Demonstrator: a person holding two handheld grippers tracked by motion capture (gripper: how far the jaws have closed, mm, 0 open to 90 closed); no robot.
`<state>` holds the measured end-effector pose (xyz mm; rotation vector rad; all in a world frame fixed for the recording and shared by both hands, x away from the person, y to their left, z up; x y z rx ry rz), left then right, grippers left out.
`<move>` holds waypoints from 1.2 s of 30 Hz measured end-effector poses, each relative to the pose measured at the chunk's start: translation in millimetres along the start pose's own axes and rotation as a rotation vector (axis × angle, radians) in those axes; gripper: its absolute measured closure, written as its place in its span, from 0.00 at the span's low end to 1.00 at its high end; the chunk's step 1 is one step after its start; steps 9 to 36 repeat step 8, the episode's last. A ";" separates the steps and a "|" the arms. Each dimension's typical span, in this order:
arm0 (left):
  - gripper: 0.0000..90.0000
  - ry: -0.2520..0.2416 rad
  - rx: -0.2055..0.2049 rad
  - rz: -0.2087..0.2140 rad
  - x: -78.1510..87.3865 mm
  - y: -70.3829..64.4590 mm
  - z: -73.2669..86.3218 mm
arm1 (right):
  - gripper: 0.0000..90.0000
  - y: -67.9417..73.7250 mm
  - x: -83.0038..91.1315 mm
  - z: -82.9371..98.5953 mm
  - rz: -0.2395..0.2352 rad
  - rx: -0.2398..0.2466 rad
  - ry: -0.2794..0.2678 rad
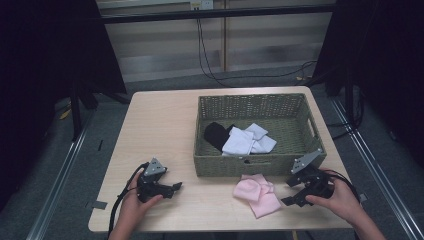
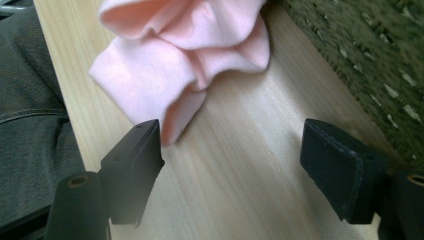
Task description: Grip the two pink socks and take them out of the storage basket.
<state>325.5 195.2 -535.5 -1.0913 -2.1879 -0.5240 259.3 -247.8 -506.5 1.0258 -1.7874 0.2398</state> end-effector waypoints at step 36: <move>0.20 0.000 0.001 0.000 0.0 -0.1 0.0 | 0.27 5.1 0.5 0.4 0.030 0.042 -0.009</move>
Point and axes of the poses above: each handheld gripper's, and its own axes: x roughly backward along the jaws, z roughly out of its underside, y roughly to its left, the point moved 4 cm from there along -x, roughly forward along the jaws, and after that the axes turned 6 degrees about -x, right-handed, at the moved point
